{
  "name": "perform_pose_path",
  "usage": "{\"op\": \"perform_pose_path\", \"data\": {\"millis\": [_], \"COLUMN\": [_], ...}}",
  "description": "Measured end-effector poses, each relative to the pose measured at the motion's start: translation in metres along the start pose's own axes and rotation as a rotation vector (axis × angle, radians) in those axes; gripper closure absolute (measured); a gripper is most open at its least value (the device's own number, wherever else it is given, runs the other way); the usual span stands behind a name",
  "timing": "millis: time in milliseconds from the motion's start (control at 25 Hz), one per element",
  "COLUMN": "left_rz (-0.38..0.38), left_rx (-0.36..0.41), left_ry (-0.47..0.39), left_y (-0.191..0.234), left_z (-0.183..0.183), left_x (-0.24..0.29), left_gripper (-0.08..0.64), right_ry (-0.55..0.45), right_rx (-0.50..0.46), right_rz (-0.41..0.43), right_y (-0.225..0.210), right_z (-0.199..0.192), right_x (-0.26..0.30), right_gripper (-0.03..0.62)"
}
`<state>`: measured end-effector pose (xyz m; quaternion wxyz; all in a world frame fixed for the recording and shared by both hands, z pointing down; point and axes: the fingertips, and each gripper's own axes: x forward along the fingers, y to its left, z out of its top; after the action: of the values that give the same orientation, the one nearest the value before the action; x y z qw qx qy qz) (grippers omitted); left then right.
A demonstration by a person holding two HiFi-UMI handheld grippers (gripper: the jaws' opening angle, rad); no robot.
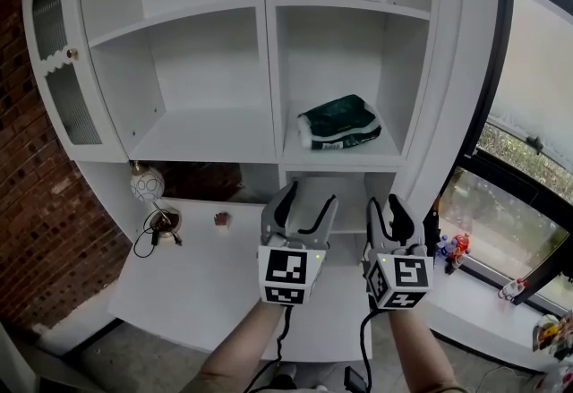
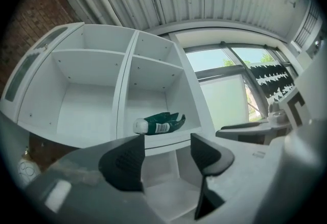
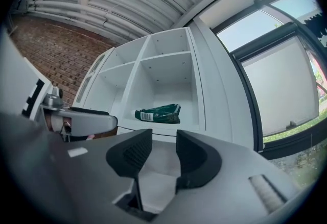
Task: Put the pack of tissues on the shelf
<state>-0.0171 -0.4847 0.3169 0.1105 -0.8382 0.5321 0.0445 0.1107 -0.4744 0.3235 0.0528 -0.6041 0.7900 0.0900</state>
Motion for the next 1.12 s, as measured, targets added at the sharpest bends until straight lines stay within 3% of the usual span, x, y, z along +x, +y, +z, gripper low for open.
{"op": "perform_pose_path", "data": {"millis": [120,200,360,480,1120], "left_rz": [0.010,0.012,0.019,0.017,0.073], "left_rx": [0.014,0.019,0.026,0.030,-0.039], "left_ry": [0.011,0.014,0.018,0.038,0.079], "left_y": [-0.005,-0.009,-0.014,-0.018,-0.020], "left_z": [-0.010,-0.014,-0.021,-0.035,-0.067], "left_x": [-0.010,-0.018,-0.028,-0.031,-0.056], "left_gripper": [0.301,0.330,0.376,0.414,0.516], "right_ry": [0.021,0.032,0.052,0.045,0.103], "right_rx": [0.010,0.009,0.017,0.006,0.047], "right_rz": [0.004,-0.003,-0.007,-0.011,0.025], "right_y": [0.004,0.005,0.008,0.012,0.027], "right_z": [-0.015,-0.025,-0.037,-0.040,-0.070], "right_x": [-0.011,-0.017,-0.026,-0.035,-0.053], "right_gripper": [0.448,0.500,0.517,0.577,0.589]}}
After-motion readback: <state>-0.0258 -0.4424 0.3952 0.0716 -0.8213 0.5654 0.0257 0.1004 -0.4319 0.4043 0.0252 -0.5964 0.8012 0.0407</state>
